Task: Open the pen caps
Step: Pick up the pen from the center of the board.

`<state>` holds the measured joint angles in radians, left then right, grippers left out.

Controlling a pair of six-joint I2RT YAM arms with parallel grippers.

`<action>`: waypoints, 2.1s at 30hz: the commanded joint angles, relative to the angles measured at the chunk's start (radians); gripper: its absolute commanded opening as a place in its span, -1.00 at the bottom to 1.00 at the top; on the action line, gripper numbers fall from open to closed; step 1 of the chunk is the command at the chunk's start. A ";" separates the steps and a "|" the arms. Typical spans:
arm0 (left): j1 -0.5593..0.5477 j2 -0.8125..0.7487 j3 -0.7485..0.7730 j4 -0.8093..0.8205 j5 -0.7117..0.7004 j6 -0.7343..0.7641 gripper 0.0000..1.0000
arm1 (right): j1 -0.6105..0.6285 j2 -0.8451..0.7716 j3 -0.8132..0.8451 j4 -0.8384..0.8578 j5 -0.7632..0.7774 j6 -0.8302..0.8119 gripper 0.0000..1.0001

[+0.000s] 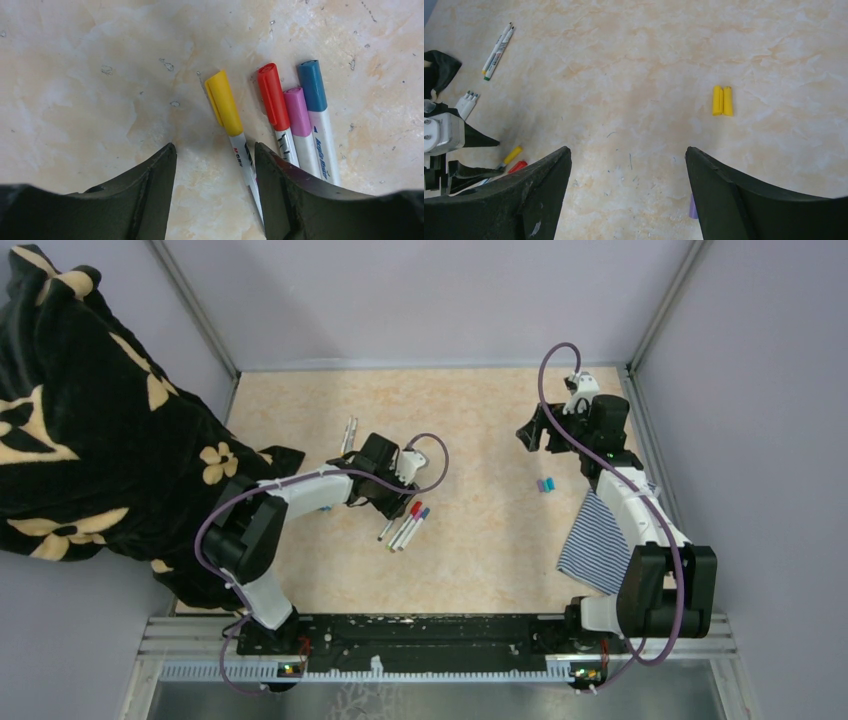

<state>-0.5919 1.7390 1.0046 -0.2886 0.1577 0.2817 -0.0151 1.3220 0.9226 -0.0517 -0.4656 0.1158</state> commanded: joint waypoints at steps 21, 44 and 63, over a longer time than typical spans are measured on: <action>-0.042 0.109 -0.005 -0.060 -0.125 -0.004 -1.00 | 0.010 0.001 0.002 0.061 -0.092 0.027 0.66; 0.028 -0.129 0.128 -0.142 0.169 0.153 -1.00 | 0.090 -0.042 -0.050 0.215 -0.518 0.020 0.66; 0.051 -0.154 0.331 -0.465 0.717 0.284 -1.00 | 0.372 -0.145 -0.115 0.060 -0.743 -0.604 0.54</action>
<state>-0.5488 1.5967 1.2926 -0.6460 0.7109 0.5152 0.3130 1.2301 0.8257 0.0624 -1.1568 -0.2031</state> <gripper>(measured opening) 0.022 0.774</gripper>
